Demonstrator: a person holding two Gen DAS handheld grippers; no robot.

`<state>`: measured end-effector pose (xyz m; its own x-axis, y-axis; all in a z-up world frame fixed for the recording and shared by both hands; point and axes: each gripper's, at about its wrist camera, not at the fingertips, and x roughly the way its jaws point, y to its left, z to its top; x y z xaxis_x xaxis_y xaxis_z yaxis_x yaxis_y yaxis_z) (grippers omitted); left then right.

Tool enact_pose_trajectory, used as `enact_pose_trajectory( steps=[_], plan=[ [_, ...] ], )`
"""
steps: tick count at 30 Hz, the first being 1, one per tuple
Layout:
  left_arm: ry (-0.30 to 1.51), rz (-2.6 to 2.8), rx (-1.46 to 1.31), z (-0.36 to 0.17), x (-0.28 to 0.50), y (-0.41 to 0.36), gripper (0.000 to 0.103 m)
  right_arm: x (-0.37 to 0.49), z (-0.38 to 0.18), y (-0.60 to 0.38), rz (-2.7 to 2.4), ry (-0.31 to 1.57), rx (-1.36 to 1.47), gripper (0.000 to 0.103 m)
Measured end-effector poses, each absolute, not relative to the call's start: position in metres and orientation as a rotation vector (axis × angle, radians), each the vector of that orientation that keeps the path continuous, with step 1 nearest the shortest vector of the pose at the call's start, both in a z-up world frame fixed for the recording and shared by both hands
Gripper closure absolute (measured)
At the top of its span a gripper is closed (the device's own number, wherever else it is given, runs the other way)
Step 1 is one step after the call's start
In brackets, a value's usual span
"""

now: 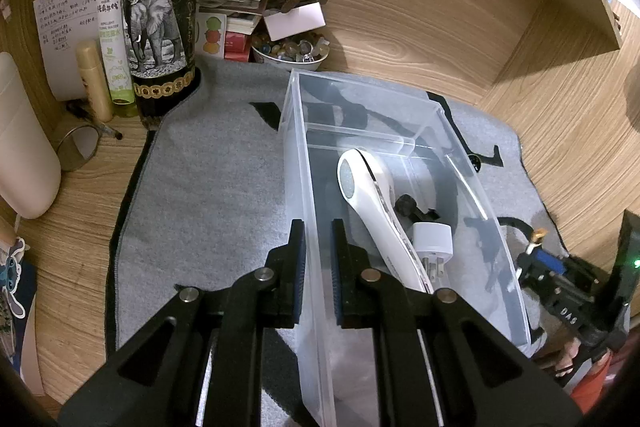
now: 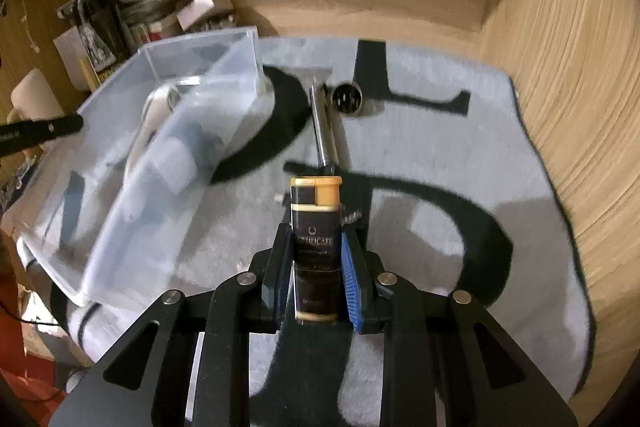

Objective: Organize rigid objects
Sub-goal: 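Move the right tool to the mat and grasp the black-and-gold battery, then carry the battery into the clear box and open the right tool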

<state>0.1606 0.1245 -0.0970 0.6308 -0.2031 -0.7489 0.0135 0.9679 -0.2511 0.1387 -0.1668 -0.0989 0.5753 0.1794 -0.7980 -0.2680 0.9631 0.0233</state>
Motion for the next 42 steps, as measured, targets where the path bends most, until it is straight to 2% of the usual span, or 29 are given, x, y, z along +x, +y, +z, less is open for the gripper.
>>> enact_pose_trajectory(
  steps=[24,30,42],
  plan=[
    [0.881,-0.124,-0.232,-0.097,0.160,0.124,0.093,0.151,-0.026,-0.103,0.433,0.651,-0.134,0.083],
    [0.881,-0.125,-0.233,-0.097,0.160,0.124,0.093,0.155,-0.028,-0.078,0.502,0.654,-0.172,0.083],
    [0.881,-0.124,-0.234,-0.097,0.159,0.123,0.093,0.172,-0.057,-0.047,0.575,0.777,-0.195,0.083]
  ],
)
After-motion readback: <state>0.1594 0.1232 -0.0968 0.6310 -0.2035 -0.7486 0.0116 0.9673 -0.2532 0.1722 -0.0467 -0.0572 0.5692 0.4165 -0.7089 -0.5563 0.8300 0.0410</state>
